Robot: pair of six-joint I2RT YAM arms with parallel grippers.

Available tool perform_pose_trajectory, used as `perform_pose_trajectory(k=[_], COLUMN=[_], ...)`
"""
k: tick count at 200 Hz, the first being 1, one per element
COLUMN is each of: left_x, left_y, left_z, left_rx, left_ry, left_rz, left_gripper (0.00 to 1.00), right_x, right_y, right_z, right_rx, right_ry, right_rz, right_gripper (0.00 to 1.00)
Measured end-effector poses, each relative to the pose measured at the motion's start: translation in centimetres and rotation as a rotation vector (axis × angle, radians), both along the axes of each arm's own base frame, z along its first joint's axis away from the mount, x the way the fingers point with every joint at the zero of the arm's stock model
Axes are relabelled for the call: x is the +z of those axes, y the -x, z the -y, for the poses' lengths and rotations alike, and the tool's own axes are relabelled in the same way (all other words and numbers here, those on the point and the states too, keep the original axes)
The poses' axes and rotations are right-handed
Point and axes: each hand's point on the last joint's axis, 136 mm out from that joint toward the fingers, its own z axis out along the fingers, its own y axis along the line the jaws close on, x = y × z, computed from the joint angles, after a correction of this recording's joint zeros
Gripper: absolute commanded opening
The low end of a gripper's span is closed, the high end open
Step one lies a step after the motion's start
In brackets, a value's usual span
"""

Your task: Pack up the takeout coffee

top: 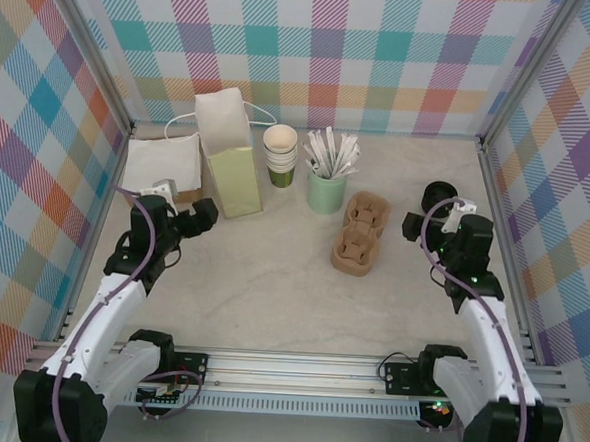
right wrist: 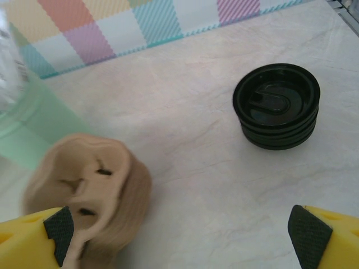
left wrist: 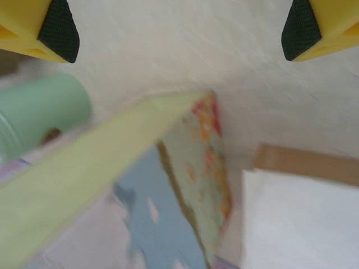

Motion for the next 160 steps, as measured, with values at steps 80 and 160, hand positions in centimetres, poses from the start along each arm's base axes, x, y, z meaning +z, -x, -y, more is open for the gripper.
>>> perform_pose_trajectory(k=[80, 160], left_x=[-3.1, -3.0], left_y=[-1.3, -6.3], left_z=[9.0, 7.9], left_rx=[-0.233, -0.107], left_ry=[0.222, 0.155], left_rz=[-0.211, -0.183], left_gripper=[0.68, 0.63], right_x=[2.4, 2.0], right_y=[4.6, 4.8], right_z=[-3.1, -3.2], right_rx=[0.07, 0.056], right_ry=[-0.254, -0.288], right_rz=[-0.066, -0.092], right_gripper=[1.0, 1.0])
